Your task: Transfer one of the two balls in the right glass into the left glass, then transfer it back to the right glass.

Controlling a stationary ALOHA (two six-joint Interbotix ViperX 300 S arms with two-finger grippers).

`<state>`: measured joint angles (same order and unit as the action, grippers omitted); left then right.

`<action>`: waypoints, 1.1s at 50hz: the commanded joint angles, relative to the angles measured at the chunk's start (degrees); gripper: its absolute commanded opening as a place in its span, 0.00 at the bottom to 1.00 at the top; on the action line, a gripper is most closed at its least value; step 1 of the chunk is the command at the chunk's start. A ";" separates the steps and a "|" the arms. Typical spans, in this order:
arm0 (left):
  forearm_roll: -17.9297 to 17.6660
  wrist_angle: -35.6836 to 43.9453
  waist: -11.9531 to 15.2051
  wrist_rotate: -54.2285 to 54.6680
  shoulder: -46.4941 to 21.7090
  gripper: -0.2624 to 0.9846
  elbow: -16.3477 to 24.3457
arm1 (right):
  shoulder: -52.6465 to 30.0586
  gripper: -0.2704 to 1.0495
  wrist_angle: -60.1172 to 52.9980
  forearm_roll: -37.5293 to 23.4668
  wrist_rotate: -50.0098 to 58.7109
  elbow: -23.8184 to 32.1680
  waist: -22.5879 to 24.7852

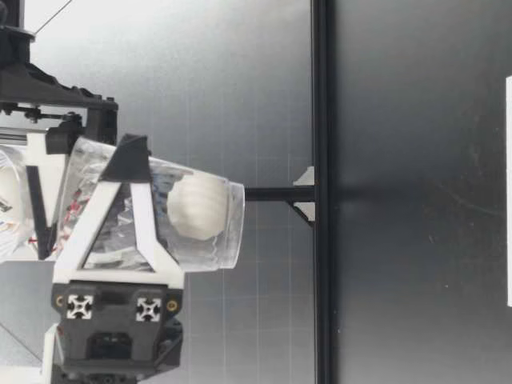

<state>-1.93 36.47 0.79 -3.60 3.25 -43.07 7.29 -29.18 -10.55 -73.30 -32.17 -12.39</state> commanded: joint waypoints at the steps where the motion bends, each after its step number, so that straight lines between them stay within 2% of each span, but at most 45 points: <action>1: 0.00 0.44 -0.09 0.00 1.58 0.75 1.23 | 0.62 0.56 -0.88 0.26 -0.35 1.05 -0.35; 13: 0.00 0.44 -0.09 0.00 1.58 0.75 1.05 | 0.62 0.56 -1.32 0.62 -5.45 0.88 -0.35; 45: -0.09 0.44 -0.09 -0.09 1.58 0.75 1.05 | 0.44 0.56 -3.25 1.05 -9.05 0.62 -0.35; 55: 0.00 0.44 0.00 -0.09 1.58 0.75 1.14 | 0.44 0.56 -3.60 4.22 -8.88 0.53 -0.35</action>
<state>-1.93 36.47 0.79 -3.60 3.25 -43.07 7.03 -32.08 -7.82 -82.44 -32.26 -12.39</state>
